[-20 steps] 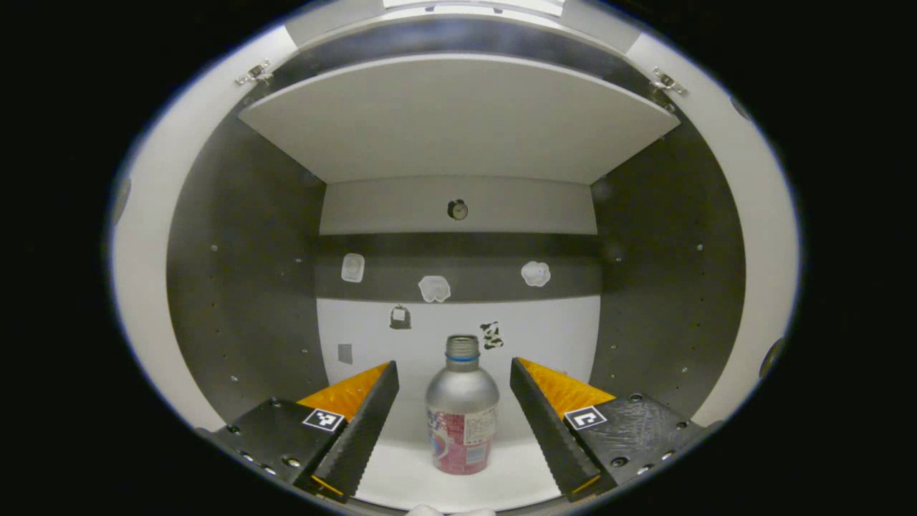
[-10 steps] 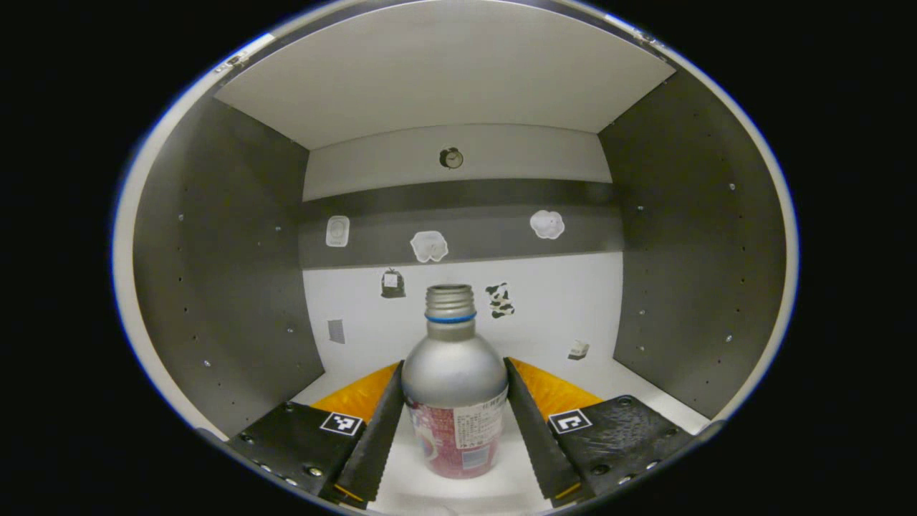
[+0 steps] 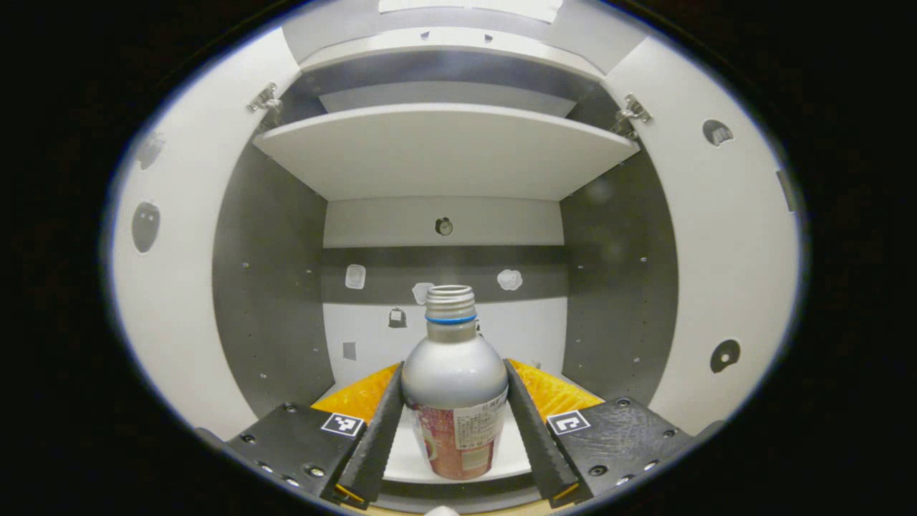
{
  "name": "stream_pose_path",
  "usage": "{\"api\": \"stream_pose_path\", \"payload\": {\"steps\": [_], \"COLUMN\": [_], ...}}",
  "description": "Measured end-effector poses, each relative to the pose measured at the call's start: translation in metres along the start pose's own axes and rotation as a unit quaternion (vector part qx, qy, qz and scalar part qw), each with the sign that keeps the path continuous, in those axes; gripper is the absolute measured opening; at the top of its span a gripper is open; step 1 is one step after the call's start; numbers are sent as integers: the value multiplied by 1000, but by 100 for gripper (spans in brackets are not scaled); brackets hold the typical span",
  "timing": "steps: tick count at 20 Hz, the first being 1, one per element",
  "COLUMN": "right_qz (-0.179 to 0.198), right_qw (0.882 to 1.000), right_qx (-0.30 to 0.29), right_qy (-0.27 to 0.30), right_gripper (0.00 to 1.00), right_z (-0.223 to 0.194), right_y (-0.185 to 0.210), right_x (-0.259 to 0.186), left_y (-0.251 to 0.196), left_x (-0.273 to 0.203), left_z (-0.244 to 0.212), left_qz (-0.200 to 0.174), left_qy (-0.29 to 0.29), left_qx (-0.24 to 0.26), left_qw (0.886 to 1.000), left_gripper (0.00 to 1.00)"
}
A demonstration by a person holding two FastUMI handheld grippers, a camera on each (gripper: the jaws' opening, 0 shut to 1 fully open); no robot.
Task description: Grasp the bottle in the cabinet with the left hand and place it on the coaster, then close the right door with the right hand and the left door with the left hand.
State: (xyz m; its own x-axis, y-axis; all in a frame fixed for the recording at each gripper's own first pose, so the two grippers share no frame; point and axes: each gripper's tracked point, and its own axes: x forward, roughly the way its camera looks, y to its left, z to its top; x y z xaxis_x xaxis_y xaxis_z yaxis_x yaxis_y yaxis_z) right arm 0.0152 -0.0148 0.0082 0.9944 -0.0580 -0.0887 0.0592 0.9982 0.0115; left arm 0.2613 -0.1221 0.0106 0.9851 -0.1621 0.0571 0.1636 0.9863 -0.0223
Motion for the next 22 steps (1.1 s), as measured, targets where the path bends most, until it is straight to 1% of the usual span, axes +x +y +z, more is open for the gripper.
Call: {"api": "stream_pose_path", "payload": {"steps": [2, 3, 7, 8, 9, 10, 11, 13, 14, 15, 16, 18, 20, 21, 22], "right_qz": [2, 4, 8, 10, 11, 10, 9, 4, 3, 2, 3, 8, 7, 6, 5], "right_qw": [1000, 1000, 1000, 1000, 1000, 1000, 1000, 1000, 1000, 999, 999, 999, 998, 998, 998], "right_qx": [1, 1, 2, 4, 5, 5, 4, 0, 0, -1, 0, 1, -4, -6, -10], "right_qy": [-1, 0, 6, 6, 5, 8, 12, 23, 29, 36, 42, 49, 58, 61, 66], "right_gripper": [98, 98, 98, 98, 99, 99, 98, 99, 98, 98, 98, 99, 98, 98, 98], "right_z": [-3, -5, -15, -16, -18, -21, -26, -33, -37, -42, -44, -49, -54, -56, -57], "right_y": [-1, -2, -4, -4, -5, -7, -8, -14, -16, -17, -17, -15, -16, -16, -16], "right_x": [-3, -5, -14, -16, -18, -19, -21, -23, -25, -26, -29, -31, -33, -34, -35], "left_y": [-1, -2, -7, -9, -11, -12, -17, -21, -21, -22, -22, -26, -32, -36, -40], "left_x": [-29, -45, -103, -116, -129, -140, -154, -178, -188, -196, -204, -218, -230, -236, -242], "left_z": [-5, -9, -40, -52, -62, -75, -87, -119, -133, -149, -164, -194, -216, -226, -234], "left_qz": [-5, -7, -16, -21, -23, -27, -34, -40, -43, -44, -45, -58, -72, -79, -87], "left_qy": [-8, -10, -10, -7, -5, -2, -1, 13, 19, 25, 34, 49, 49, 49, 42], "left_qx": [7, 12, 25, 23, 20, 19, 20, 23, 25, 28, 30, 23, 6, -6, -11], "left_qw": [1000, 1000, 1000, 999, 1000, 999, 999, 999, 999, 998, 998, 997, 996, 996, 995], "left_gripper": [82, 78, 78, 77, 81, 78, 82, 81, 78, 82, 78, 78, 78, 82, 82]}}
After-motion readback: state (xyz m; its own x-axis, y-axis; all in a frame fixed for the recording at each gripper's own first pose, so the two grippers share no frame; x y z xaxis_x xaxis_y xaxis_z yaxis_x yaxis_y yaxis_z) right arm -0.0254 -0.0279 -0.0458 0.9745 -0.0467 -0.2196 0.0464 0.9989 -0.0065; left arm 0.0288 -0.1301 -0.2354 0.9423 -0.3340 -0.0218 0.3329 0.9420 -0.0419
